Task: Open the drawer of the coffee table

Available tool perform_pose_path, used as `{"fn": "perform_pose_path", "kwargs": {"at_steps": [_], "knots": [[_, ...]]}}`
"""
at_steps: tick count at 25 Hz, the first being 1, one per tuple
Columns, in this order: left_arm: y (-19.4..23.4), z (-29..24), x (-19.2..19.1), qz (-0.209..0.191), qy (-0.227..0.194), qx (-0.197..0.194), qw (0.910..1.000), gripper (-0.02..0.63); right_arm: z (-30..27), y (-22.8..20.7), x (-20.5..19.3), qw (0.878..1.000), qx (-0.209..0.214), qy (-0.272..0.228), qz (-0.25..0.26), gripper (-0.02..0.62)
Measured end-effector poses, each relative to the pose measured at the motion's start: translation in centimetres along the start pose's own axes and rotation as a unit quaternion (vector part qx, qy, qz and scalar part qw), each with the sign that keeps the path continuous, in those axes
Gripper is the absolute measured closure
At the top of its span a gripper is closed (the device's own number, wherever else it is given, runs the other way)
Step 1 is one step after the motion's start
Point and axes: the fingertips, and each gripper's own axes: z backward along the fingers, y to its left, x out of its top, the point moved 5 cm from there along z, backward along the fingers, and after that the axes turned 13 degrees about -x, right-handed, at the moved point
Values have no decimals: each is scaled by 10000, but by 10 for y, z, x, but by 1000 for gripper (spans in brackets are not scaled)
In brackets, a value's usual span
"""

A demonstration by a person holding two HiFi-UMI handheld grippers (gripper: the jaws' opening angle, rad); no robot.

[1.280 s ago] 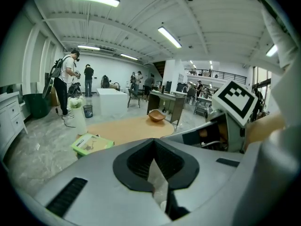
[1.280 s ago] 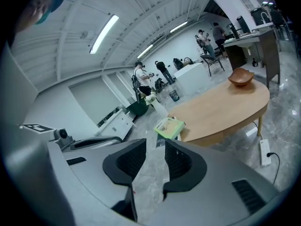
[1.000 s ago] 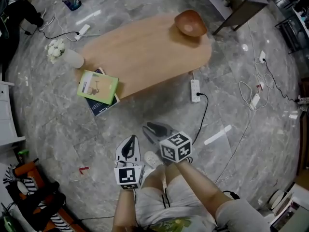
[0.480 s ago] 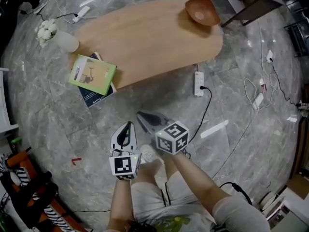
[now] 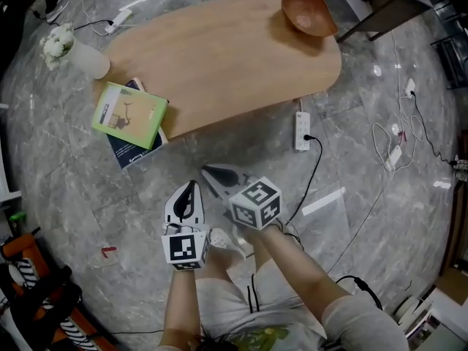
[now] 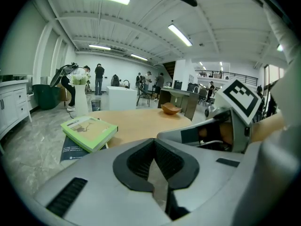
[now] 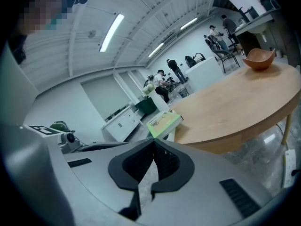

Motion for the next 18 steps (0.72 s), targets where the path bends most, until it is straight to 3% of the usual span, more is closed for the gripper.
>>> {"fn": "perform_pose_path", "kwargs": {"at_steps": [8,18], "knots": [[19,-29,-27,-53,-135,40,9999,597,-34,-20,-24,9996,161,92,190,575],[53,-64,-81,2,-237,242,9994,597,-94,-42,-49,9935,447,205,1023,574]]}}
